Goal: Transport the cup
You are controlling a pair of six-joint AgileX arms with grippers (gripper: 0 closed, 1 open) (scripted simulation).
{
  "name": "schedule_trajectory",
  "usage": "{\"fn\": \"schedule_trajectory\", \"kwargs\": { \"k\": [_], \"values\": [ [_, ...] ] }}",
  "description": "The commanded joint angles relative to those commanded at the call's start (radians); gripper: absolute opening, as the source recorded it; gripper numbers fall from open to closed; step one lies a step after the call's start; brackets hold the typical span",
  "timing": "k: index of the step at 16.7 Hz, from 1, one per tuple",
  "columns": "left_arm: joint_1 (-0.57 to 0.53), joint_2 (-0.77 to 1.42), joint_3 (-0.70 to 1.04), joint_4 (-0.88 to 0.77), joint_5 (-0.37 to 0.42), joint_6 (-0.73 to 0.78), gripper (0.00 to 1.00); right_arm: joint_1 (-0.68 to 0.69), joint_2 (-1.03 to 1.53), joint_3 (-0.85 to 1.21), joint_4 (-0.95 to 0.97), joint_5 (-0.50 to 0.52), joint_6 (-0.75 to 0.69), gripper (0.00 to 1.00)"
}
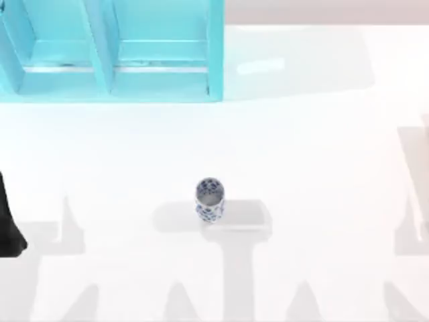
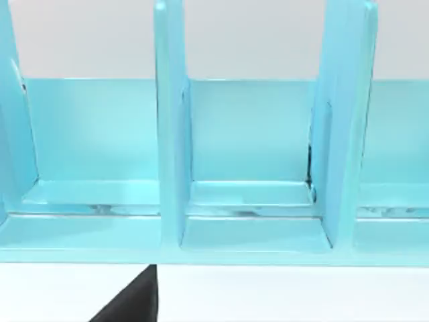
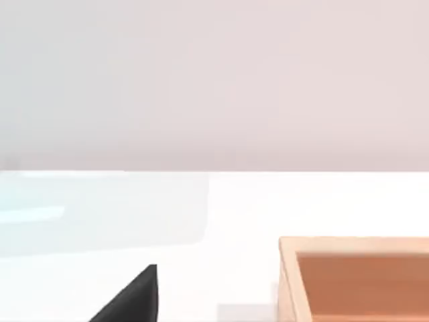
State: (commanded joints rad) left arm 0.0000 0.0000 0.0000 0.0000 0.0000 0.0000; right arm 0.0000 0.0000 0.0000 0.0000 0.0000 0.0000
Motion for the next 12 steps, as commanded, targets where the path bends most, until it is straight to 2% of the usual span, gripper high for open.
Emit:
{"fn": "schedule_trajectory", "kwargs": {
  "k": [3,6,9,12],
  "values": [
    [-0.004,0.01,0.01,-0.008,0.0,-0.004,1.0,0.0,0.0,0.0,0.0,0.0,0.0,1.0],
    [-0.043,0.102,0.103,-0.083,-0.001,-0.042,1.0,0.0,0.0,0.0,0.0,0.0,0.0,1.0],
    [-0.116,0.288,0.291,-0.217,-0.001,-0.109,1.0,0.0,0.0,0.0,0.0,0.0,0.0,1.0],
    [-0.21,0.568,0.56,-0.397,0.0,-0.197,1.0,0.0,0.0,0.0,0.0,0.0,0.0,1.0]
  ]
}}
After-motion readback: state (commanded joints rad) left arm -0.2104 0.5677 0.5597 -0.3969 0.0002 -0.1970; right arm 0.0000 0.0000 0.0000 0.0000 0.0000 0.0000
